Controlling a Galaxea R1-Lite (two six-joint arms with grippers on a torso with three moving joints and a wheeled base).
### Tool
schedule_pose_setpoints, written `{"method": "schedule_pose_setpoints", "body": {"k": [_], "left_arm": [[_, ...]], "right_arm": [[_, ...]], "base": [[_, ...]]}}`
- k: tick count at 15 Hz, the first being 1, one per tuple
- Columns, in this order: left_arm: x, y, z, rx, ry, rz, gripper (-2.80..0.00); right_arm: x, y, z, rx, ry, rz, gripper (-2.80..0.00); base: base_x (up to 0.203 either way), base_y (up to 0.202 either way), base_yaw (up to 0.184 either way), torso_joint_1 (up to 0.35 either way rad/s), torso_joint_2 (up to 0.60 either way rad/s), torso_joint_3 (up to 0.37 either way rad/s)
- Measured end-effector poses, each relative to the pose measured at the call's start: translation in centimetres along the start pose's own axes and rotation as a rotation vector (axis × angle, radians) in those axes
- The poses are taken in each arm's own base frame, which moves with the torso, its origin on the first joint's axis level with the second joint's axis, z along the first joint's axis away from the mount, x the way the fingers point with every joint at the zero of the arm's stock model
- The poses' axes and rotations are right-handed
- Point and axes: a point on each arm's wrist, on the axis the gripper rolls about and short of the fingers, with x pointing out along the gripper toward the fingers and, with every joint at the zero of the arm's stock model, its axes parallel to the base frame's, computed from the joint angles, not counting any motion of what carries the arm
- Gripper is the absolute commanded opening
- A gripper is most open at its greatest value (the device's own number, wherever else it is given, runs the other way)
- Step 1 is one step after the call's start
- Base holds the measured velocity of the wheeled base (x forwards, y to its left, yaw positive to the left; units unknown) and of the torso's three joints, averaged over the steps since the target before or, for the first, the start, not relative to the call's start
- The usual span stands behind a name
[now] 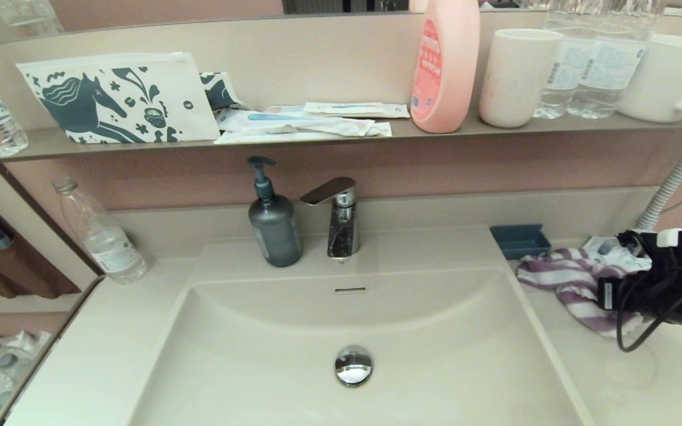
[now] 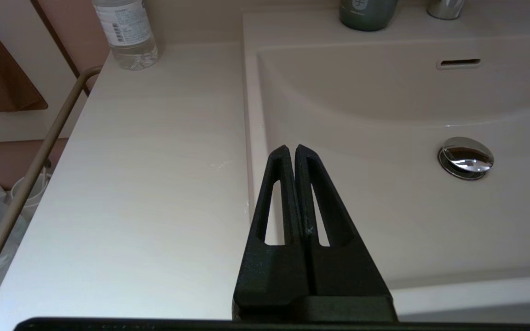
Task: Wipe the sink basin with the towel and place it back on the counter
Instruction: Wipe the sink
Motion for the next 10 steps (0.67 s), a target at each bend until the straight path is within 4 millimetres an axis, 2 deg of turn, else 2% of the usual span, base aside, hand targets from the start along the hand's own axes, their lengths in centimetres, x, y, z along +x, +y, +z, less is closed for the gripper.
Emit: {"method": "schedule_pose_setpoints", "body": {"k": [7,10], "left_arm": [[0.0,0.0,0.0,-0.001,0.0,0.0,-2.8],[0.0,0.0,0.0,0.0,0.0,0.0,-2.8]], "right_arm": [[-11.6,1.1,1.5,0.033,0.058,0.066,-2.8],[-17.6,1.6,3.5,0.031,0.004,0.08,-2.8]], "base": [[0.0,0.0,0.0,0.0,0.0,0.0],[0.0,0.0,0.0,0.0,0.0,0.0]]}}
